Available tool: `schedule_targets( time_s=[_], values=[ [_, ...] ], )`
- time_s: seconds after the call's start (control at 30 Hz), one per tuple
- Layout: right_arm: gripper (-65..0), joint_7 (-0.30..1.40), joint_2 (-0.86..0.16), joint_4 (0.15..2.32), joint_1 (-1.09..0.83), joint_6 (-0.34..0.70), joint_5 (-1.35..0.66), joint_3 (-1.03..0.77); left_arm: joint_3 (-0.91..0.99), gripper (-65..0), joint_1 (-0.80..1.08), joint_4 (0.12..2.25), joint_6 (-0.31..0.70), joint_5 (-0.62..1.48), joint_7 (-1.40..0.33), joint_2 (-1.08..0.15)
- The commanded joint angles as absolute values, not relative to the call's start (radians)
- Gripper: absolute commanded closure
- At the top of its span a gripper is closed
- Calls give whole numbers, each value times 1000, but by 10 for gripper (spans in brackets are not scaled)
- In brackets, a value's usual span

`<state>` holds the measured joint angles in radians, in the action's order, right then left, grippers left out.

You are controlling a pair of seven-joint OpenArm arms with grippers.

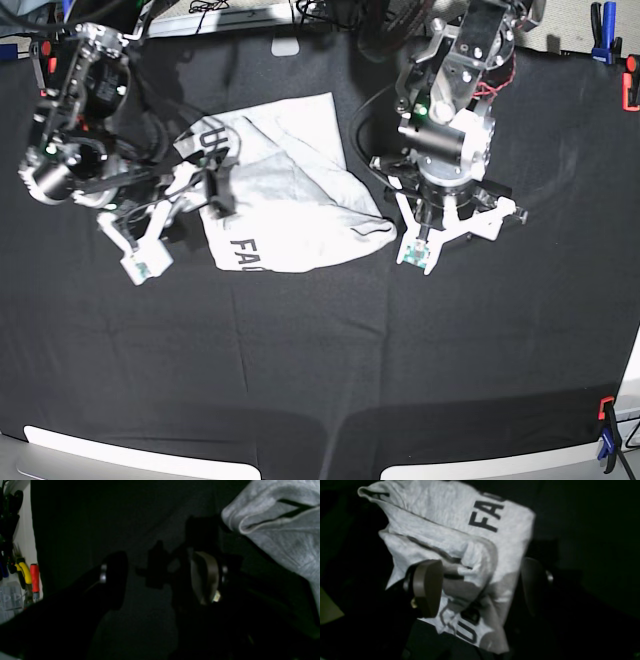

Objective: Layout the t-shirt on the table in an organized manner, then fold the t-shirt properly

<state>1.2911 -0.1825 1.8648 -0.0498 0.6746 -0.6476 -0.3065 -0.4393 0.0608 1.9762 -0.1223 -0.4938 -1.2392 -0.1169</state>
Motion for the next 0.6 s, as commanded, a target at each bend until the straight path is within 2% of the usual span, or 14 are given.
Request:
schedule_targets(
  time_s=[0.0, 0.37, 0.57],
  values=[
    [-472, 1272, -191, 1875, -35, 678, -665, -296, -440, -372, 50, 1994, -131, -504, -1230, -115],
    [-472, 1283, -191, 1875, -71, 625, -667, -54, -440, -372, 50, 1994, -131, -505, -1227, -115],
    [-472, 1283, -191, 1898, -115, 603, -799, 79, -440, -372, 50, 1994, -131, -505, -1227, -115]
  ],
)
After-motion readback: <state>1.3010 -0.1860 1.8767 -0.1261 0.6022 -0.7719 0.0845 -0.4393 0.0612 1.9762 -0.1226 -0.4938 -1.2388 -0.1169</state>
